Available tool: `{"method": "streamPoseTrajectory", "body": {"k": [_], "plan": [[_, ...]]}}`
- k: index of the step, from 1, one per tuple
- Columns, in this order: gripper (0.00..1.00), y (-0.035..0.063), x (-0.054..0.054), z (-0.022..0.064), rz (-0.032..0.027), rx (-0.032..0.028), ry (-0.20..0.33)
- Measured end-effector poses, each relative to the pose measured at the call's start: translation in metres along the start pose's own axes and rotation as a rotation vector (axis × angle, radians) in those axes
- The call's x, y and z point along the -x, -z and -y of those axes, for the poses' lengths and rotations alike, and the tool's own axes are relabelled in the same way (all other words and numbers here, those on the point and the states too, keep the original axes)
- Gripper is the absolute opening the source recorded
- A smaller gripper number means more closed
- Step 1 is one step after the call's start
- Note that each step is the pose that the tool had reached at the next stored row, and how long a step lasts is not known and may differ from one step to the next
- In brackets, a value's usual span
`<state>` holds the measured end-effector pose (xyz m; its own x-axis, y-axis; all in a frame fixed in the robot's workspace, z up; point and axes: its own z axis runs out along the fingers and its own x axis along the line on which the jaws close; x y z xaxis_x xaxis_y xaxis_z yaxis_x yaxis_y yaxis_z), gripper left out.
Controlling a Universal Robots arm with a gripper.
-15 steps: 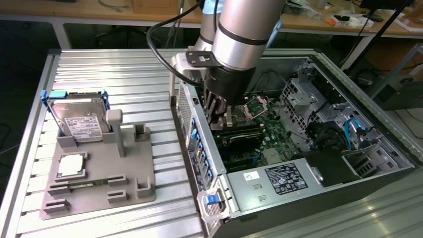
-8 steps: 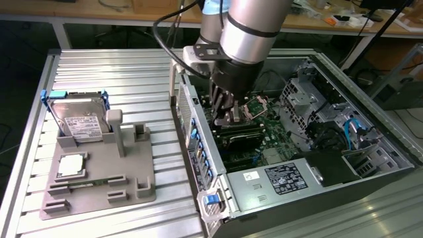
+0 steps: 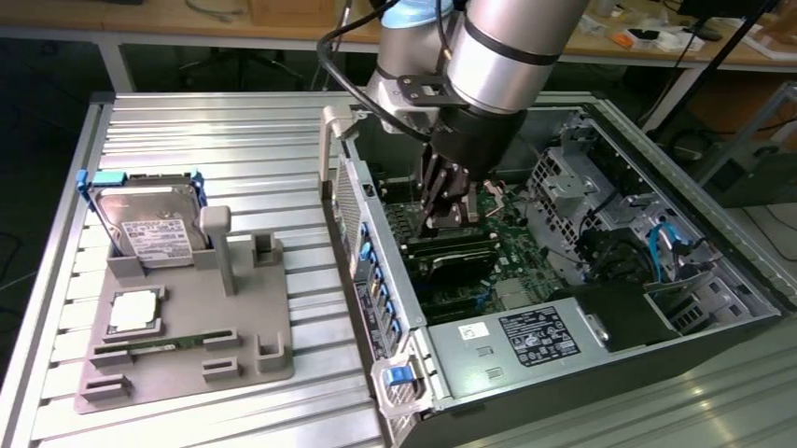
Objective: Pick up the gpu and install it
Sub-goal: 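Press down on the gpu until it lock into place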
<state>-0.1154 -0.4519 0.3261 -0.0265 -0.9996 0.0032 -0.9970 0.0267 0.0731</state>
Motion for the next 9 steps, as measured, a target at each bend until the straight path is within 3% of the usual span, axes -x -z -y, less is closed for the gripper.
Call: {"method": "streamPoseTrajectory", "body": {"k": [9], "plan": [[0.11, 0.0001, 0.0, 0.0, -0.0001, 0.0001, 0.0]]}}
